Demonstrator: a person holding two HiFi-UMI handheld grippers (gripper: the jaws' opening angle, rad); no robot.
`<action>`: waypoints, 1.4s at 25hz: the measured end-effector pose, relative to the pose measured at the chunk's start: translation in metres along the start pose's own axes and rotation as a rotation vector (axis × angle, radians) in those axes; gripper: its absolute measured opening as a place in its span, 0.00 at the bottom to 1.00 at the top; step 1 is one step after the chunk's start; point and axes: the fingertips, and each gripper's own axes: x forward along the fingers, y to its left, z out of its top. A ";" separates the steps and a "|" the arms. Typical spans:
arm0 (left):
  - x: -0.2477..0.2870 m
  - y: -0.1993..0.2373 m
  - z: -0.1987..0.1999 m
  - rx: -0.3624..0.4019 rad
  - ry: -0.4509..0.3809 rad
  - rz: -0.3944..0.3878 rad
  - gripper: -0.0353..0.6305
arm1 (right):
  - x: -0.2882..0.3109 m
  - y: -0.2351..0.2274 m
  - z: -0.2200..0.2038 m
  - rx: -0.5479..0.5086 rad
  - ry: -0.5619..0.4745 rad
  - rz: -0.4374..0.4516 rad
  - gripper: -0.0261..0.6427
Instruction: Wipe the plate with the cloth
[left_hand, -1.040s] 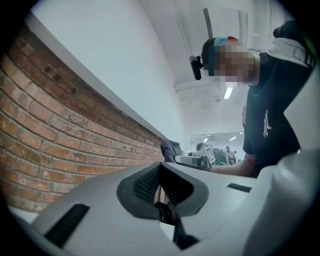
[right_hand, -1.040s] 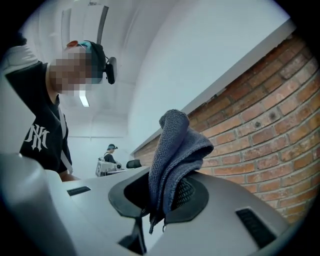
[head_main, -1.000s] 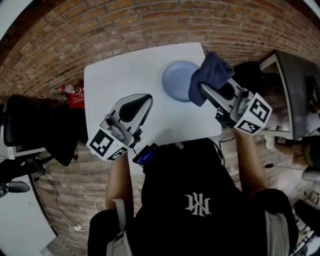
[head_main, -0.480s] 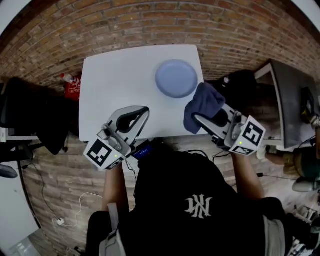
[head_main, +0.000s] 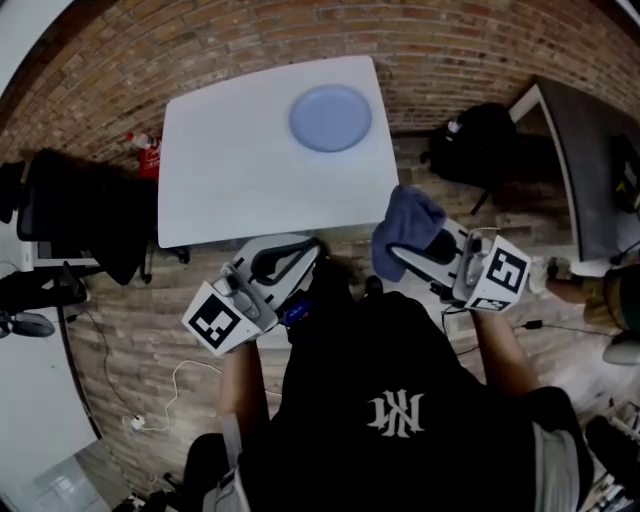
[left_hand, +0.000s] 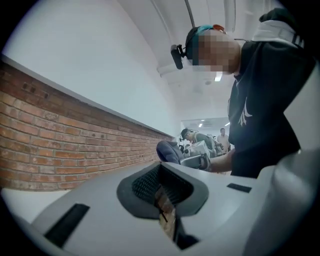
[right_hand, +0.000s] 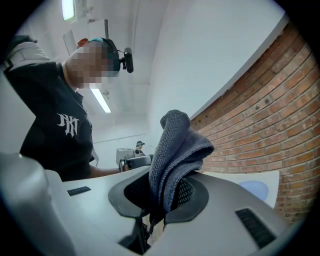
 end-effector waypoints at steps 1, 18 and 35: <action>-0.002 -0.008 0.000 -0.015 -0.009 0.001 0.06 | -0.004 0.004 -0.004 -0.001 0.005 0.009 0.15; -0.029 -0.074 -0.001 -0.073 -0.058 -0.084 0.06 | -0.012 0.081 -0.023 -0.028 0.034 -0.040 0.15; -0.108 -0.098 -0.049 -0.157 -0.040 -0.099 0.06 | 0.013 0.137 -0.076 -0.011 0.100 -0.125 0.15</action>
